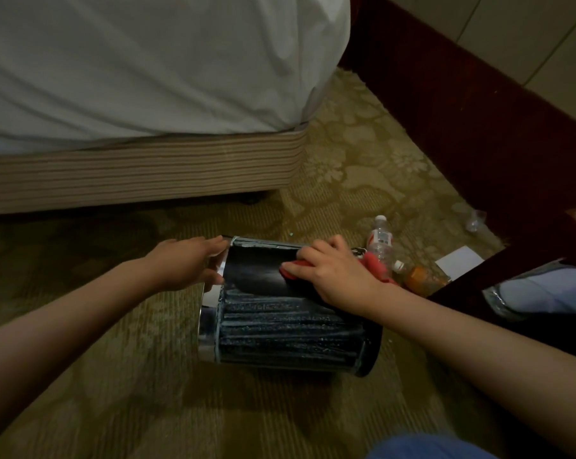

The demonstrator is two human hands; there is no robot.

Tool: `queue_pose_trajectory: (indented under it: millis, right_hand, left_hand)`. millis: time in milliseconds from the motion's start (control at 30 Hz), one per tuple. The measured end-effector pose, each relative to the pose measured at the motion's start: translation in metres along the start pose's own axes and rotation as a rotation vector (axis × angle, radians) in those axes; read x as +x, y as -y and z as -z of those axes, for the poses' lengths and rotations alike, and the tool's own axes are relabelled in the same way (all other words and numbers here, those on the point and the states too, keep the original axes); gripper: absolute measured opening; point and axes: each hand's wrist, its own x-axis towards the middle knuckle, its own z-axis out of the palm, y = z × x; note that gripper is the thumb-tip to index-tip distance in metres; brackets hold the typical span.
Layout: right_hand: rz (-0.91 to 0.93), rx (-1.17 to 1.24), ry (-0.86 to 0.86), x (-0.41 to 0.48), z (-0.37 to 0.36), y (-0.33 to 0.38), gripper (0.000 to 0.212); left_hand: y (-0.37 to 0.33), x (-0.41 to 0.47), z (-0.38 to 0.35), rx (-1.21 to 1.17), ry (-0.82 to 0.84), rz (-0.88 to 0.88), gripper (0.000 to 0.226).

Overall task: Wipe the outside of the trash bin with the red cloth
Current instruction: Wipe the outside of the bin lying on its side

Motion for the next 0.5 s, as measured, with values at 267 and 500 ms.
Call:
queue_pose_trajectory:
  millis: [267, 500]
  right_hand:
    - [-0.134, -0.079, 0.16, -0.085, 0.016, -0.054, 0.058]
    - [-0.082, -0.019, 0.055, -0.021, 0.007, -0.015, 0.045]
  left_hand:
    - [0.0, -0.001, -0.001, -0.003, -0.015, -0.004, 0.072]
    - [-0.002, -0.004, -0.002, -0.014, 0.008, 0.002, 0.077]
